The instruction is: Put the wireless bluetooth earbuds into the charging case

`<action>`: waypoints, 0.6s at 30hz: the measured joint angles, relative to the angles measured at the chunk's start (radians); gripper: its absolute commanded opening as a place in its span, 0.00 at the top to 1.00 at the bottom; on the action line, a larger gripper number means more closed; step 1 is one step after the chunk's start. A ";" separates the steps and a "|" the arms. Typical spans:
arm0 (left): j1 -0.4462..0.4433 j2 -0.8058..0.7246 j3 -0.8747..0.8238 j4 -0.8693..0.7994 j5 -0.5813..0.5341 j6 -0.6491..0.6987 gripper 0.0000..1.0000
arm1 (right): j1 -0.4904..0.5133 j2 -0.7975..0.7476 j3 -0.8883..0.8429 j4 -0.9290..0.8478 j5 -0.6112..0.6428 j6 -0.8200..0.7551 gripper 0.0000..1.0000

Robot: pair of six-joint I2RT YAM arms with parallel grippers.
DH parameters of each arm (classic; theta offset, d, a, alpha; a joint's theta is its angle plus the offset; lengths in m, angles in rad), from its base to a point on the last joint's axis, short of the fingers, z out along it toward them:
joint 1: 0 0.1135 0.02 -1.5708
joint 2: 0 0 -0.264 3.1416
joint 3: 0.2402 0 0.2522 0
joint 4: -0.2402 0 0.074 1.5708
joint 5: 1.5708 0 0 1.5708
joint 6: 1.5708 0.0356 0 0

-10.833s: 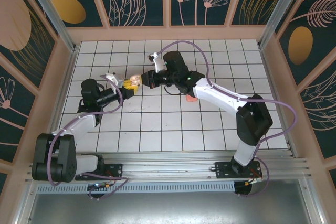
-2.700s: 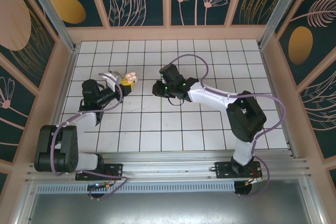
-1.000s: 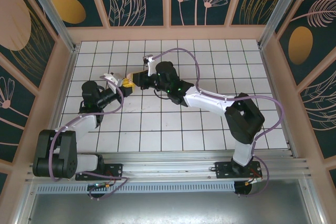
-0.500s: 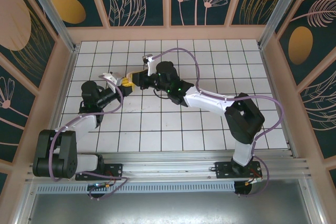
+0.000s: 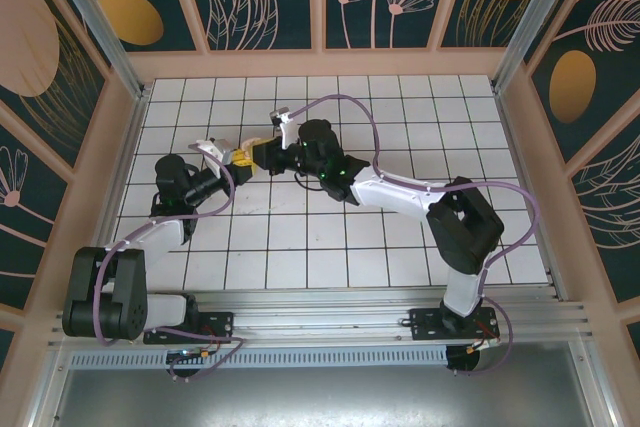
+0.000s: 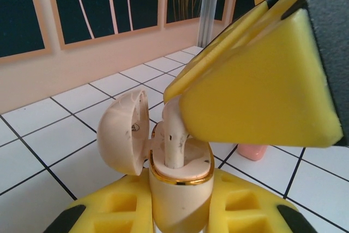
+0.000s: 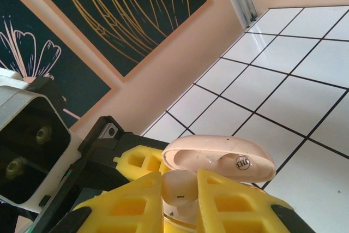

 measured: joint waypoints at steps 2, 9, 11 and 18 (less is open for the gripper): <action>0.000 0.000 -0.005 -0.001 0.003 0.001 0.89 | -0.003 0.000 0.001 -0.010 -0.012 -0.014 0.81; 0.001 0.000 -0.010 -0.003 0.011 0.005 0.89 | -0.012 0.000 0.027 -0.070 -0.051 -0.043 0.72; 0.001 0.000 -0.010 -0.005 0.011 0.006 0.89 | -0.013 0.000 0.032 -0.080 -0.060 -0.049 0.70; 0.002 0.000 -0.010 -0.012 0.011 0.010 0.89 | -0.014 0.000 0.035 -0.085 -0.071 -0.051 0.65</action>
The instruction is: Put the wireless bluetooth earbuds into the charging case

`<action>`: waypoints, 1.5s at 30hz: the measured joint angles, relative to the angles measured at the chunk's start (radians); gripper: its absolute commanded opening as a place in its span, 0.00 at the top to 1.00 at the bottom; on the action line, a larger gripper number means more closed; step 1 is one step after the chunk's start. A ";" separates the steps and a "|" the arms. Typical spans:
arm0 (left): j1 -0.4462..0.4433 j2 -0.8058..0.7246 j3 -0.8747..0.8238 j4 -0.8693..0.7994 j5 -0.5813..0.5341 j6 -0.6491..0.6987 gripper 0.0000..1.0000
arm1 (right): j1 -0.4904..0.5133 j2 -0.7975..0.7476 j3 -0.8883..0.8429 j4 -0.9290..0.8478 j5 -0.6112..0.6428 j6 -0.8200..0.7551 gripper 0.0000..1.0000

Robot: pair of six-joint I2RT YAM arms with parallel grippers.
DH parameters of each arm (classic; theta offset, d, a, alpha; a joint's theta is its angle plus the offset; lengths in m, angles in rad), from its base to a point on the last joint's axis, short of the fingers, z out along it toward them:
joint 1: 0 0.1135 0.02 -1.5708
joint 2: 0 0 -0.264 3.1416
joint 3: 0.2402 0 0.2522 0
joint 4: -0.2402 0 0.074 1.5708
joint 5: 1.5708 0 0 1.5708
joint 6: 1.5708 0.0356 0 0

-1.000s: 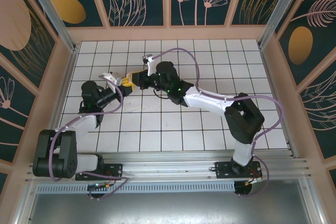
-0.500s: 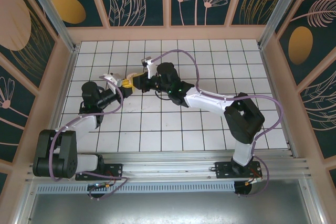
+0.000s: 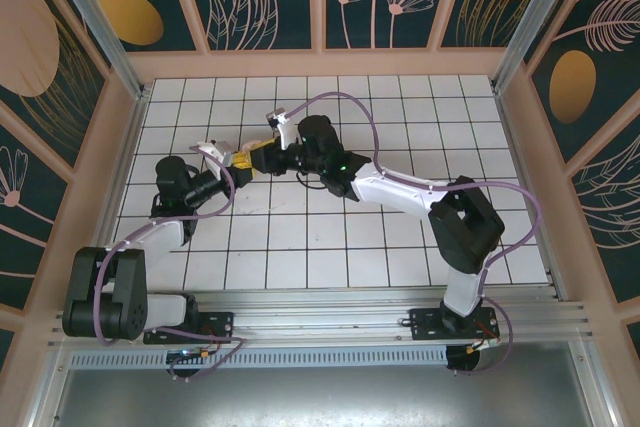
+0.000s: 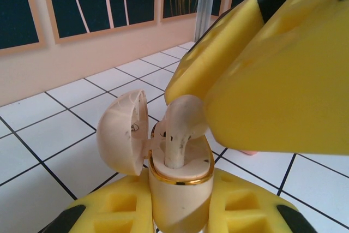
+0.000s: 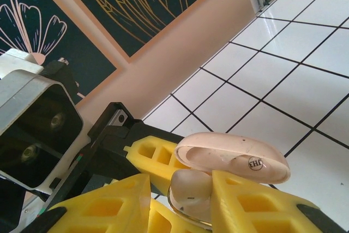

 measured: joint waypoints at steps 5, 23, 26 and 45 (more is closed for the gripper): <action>0.000 0.000 0.000 -0.001 0.000 0.003 0.89 | -0.002 -0.002 0.003 -0.008 -0.006 0.000 0.63; 0.000 -0.016 0.000 0.006 0.020 0.003 0.89 | -0.013 -0.031 0.008 -0.043 -0.048 0.024 0.60; 0.000 -0.018 0.000 0.012 0.022 0.003 0.89 | -0.018 -0.034 0.008 -0.041 -0.056 0.032 0.60; -0.004 -0.035 0.010 0.007 0.097 0.022 0.89 | -0.125 -0.063 0.008 -0.037 -0.131 0.082 0.50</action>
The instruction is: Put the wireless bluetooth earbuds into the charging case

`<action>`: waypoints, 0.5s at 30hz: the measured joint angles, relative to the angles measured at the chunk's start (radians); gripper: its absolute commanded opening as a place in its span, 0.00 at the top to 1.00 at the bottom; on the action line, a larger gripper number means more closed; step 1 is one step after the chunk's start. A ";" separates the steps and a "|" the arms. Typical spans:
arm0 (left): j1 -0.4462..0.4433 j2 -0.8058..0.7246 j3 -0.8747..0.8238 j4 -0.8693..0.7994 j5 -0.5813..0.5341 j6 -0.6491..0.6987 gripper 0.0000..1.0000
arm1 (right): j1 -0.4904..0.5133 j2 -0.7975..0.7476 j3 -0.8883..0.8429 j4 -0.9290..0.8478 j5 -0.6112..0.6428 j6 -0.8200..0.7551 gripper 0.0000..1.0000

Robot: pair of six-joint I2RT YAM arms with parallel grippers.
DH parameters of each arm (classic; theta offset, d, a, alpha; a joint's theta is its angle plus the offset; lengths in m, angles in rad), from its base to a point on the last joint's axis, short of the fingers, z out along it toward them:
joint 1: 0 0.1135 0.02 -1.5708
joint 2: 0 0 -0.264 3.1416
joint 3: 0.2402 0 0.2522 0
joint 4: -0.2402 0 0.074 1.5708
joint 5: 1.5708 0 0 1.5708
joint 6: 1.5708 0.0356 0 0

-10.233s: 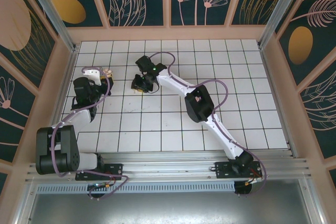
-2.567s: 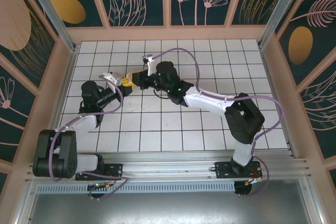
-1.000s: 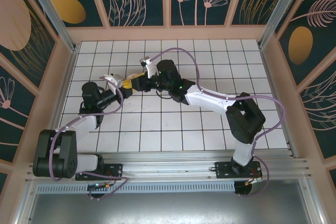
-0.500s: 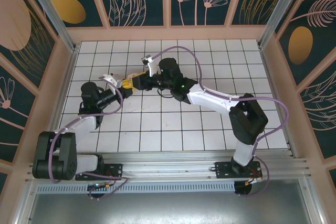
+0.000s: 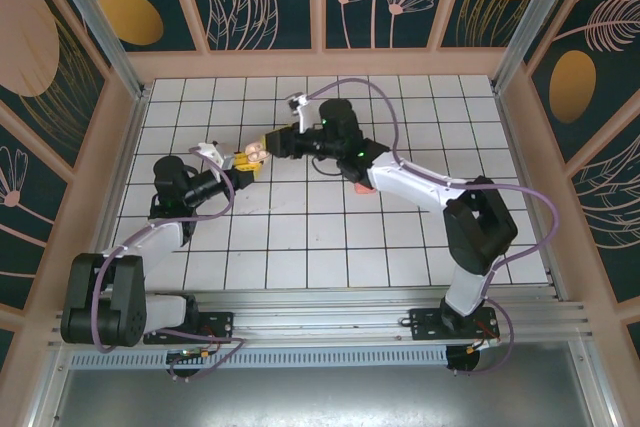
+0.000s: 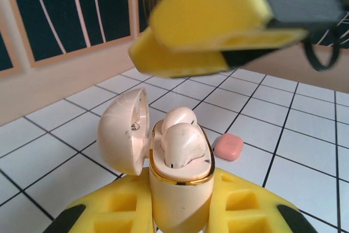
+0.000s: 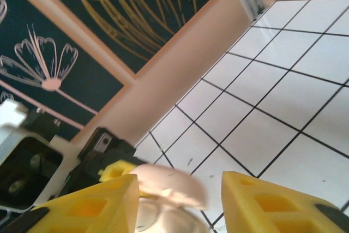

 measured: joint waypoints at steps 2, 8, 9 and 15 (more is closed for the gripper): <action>-0.002 -0.003 0.014 -0.011 0.024 0.003 0.89 | -0.038 -0.013 0.000 0.005 -0.039 0.020 0.48; -0.020 -0.016 0.061 -0.058 0.079 0.016 0.89 | -0.101 0.016 0.041 0.022 -0.217 0.100 0.45; -0.023 -0.020 0.066 -0.066 0.084 0.019 0.88 | -0.099 0.034 0.061 0.023 -0.246 0.107 0.45; -0.026 -0.034 0.074 -0.102 0.102 0.035 0.88 | -0.080 0.121 0.140 0.020 -0.379 0.142 0.45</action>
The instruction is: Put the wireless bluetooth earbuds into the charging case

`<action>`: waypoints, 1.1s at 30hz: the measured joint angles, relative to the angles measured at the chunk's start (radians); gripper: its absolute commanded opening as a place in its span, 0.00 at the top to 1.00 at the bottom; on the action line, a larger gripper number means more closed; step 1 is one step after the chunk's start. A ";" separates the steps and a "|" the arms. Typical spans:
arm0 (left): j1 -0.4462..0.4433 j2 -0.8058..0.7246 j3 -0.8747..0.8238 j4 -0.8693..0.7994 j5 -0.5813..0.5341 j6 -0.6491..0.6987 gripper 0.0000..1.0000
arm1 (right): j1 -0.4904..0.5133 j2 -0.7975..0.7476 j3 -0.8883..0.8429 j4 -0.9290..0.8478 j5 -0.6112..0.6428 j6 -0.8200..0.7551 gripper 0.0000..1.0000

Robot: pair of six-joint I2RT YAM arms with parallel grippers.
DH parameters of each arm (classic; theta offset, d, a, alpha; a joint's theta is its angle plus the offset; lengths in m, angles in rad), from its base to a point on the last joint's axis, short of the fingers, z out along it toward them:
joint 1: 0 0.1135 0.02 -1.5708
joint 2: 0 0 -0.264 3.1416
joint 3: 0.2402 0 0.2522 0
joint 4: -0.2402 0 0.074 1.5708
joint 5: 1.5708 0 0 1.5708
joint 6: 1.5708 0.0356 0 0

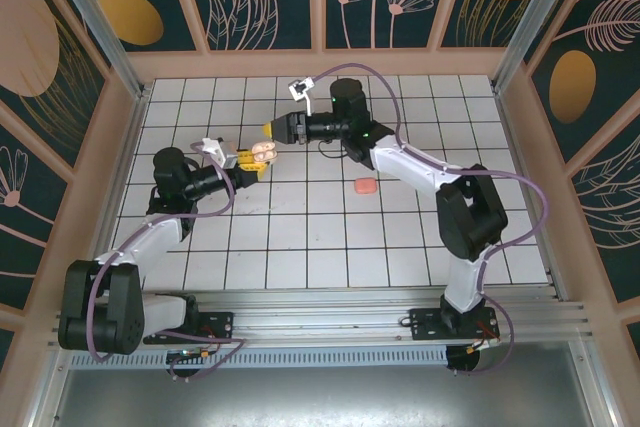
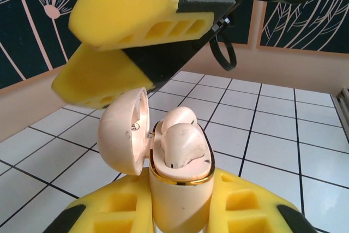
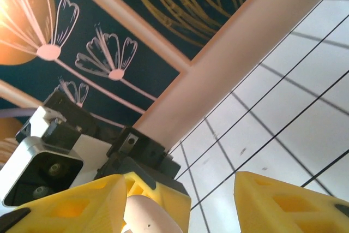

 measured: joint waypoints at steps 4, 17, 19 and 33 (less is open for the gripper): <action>0.000 0.000 0.002 -0.014 0.000 0.006 0.87 | 0.011 0.015 0.007 -0.002 -0.059 0.012 0.46; 0.000 -0.017 0.002 -0.059 -0.050 0.010 0.88 | 0.017 -0.073 -0.102 0.048 -0.113 0.043 0.53; -0.001 -0.017 0.002 -0.068 -0.060 0.008 0.88 | 0.014 -0.126 -0.154 0.055 -0.097 0.044 0.53; -0.172 0.038 0.199 -0.285 -0.282 -0.201 0.91 | -0.173 -0.492 -0.601 -0.107 0.624 0.280 0.54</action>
